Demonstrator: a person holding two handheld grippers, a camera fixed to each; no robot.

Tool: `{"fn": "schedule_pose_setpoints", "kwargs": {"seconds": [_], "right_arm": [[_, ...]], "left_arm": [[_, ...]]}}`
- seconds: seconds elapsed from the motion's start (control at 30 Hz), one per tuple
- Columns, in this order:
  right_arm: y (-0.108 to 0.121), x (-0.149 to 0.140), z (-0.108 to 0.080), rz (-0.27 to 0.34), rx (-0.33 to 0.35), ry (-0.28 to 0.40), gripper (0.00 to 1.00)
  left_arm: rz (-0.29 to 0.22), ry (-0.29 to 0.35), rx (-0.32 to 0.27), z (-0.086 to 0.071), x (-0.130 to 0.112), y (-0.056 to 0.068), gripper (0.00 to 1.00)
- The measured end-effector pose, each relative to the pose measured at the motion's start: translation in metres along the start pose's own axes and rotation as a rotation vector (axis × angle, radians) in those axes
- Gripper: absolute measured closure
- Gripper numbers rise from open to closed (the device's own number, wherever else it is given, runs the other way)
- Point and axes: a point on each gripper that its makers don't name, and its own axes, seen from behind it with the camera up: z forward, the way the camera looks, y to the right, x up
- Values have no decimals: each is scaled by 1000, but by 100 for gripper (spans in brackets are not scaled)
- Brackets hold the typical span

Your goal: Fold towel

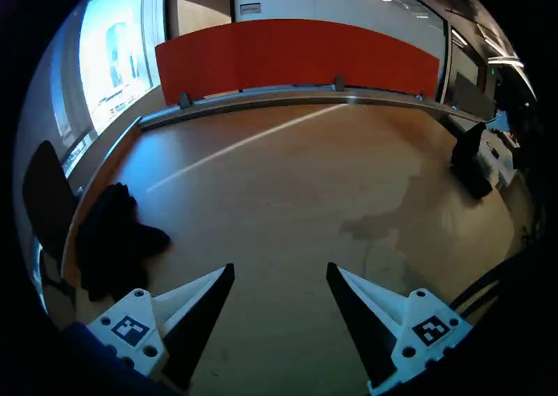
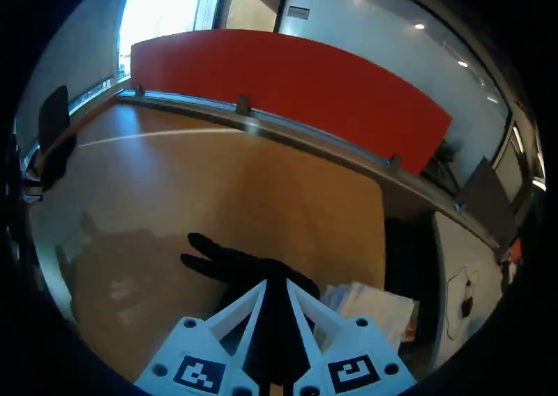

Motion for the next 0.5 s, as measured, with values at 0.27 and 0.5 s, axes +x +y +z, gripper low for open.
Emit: {"fn": "schedule_pose_setpoints", "kwargs": {"seconds": [0.27, 0.5], "right_arm": [[-1, -58, -13, 0, 3, -90, 95], [-4, -73, -17, 1, 2, -107, 95]], "left_arm": [[14, -1, -10, 1, 0, 4, 2], [20, -1, -19, 1, 1, 8, 2]]}}
